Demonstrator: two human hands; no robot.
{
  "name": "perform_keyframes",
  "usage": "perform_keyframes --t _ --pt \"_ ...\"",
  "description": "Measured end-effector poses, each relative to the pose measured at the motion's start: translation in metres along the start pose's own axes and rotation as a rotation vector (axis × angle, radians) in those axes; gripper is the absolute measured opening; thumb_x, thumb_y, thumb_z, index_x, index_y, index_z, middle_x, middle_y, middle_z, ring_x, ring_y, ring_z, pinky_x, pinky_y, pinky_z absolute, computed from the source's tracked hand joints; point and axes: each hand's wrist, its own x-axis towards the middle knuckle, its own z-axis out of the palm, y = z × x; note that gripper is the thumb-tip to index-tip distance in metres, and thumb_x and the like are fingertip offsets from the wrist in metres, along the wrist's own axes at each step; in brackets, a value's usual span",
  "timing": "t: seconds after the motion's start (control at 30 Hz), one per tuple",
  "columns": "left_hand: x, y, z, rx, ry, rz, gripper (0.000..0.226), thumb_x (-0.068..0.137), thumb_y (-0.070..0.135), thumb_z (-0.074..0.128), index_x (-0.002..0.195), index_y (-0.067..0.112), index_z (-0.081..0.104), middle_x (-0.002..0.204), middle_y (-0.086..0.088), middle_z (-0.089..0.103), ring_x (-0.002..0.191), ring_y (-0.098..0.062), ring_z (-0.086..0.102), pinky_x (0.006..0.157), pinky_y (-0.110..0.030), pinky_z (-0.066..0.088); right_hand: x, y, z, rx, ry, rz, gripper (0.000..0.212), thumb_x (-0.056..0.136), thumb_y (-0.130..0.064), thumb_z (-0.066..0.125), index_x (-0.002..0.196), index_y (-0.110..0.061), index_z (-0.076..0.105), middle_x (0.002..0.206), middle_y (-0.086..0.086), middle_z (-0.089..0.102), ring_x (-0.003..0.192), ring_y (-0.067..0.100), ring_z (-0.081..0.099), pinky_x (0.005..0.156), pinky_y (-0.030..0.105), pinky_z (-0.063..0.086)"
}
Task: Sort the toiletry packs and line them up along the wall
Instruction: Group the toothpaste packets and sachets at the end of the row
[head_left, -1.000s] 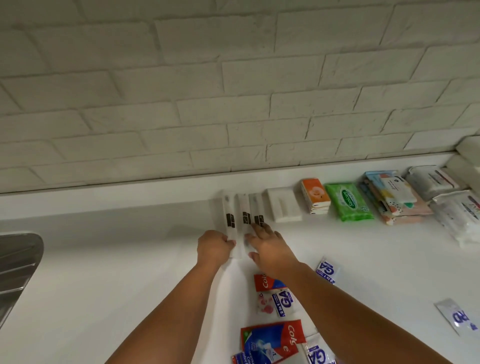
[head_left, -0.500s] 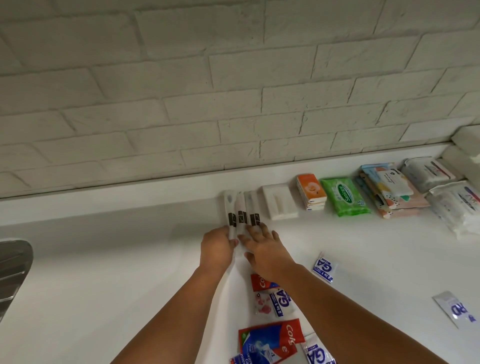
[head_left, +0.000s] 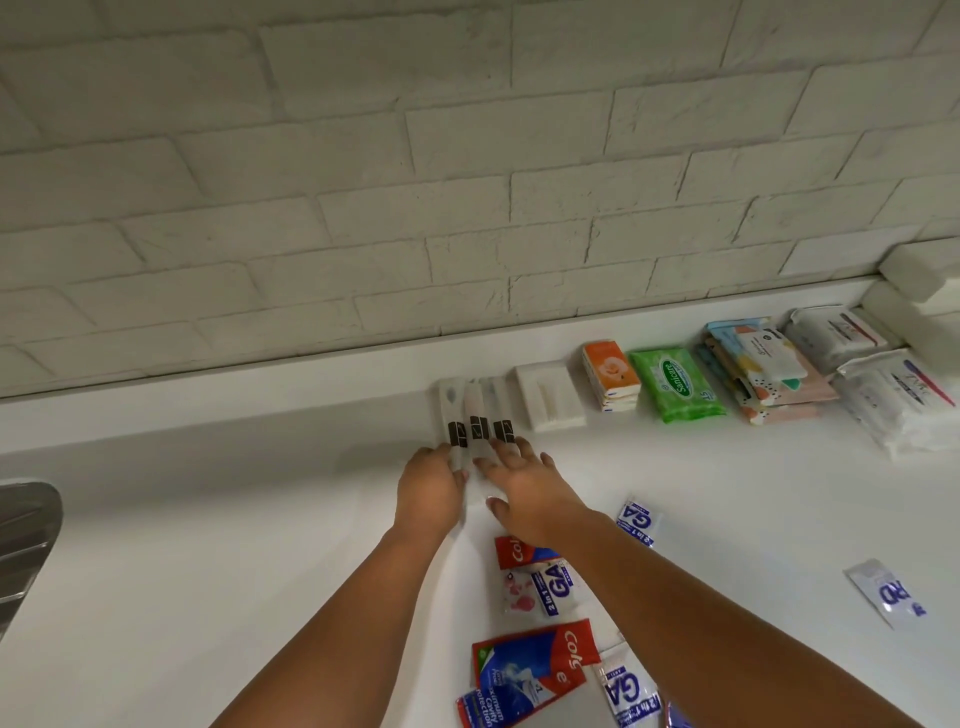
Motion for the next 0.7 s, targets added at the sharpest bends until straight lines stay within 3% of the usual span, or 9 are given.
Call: perform_keyframes --t 0.1,0.17,0.37,0.47,0.57,0.7 --pt "-0.012 0.003 -0.007 -0.001 0.061 0.030 0.038 0.096 0.023 0.059 0.133 0.015 0.058 0.124 -0.011 0.059 0.108 -0.028 0.060 0.088 -0.032 0.050 -0.014 0.002 -0.009 0.051 0.041 -0.009 0.058 0.096 -0.034 0.050 0.150 -0.031 0.029 0.164 0.000 0.014 0.150 0.029 0.009 0.120 0.053 0.018" --pt "-0.024 0.006 -0.013 -0.049 0.096 0.069 0.040 0.095 0.021 0.061 0.135 0.015 0.058 0.129 -0.011 0.059 0.112 -0.029 0.060 0.094 -0.033 0.049 -0.029 0.002 -0.015 0.093 0.084 0.001 0.055 0.096 -0.031 0.051 0.149 -0.029 0.035 0.162 -0.001 0.020 0.149 0.028 0.015 0.119 0.049 0.022" --pt "-0.084 0.018 -0.022 -0.155 0.077 0.178 0.034 0.095 0.025 0.065 0.128 0.019 0.064 0.128 0.000 0.062 0.110 -0.018 0.061 0.097 -0.036 0.052 -0.091 0.003 -0.012 0.238 0.165 0.083 0.045 0.097 -0.025 0.055 0.142 -0.025 0.049 0.152 -0.004 0.042 0.139 0.014 0.038 0.118 0.029 0.028" --pt "-0.113 0.022 -0.018 -0.129 0.014 0.193 0.031 0.094 0.031 0.065 0.124 0.022 0.066 0.123 0.007 0.063 0.106 -0.011 0.059 0.094 -0.027 0.051 -0.122 -0.001 -0.003 0.257 0.196 0.092 0.038 0.094 -0.025 0.060 0.132 -0.022 0.058 0.137 -0.006 0.057 0.124 0.012 0.052 0.104 0.020 0.036" --pt "-0.138 0.019 -0.007 -0.113 -0.042 0.232 0.028 0.092 0.034 0.068 0.118 0.024 0.068 0.117 0.009 0.064 0.102 -0.007 0.058 0.088 -0.022 0.048 -0.145 -0.008 0.012 0.227 0.183 0.085 0.035 0.091 -0.033 0.063 0.124 -0.024 0.063 0.128 -0.007 0.062 0.119 0.014 0.053 0.100 0.024 0.041" --pt "-0.165 0.005 0.014 -0.013 -0.156 0.245 0.037 0.087 0.040 0.072 0.121 0.026 0.066 0.120 0.008 0.063 0.110 -0.009 0.058 0.093 -0.021 0.046 -0.164 -0.012 0.029 0.159 0.117 0.055 0.031 0.087 -0.030 0.063 0.117 -0.022 0.065 0.118 -0.004 0.064 0.113 0.017 0.051 0.096 0.029 0.043"
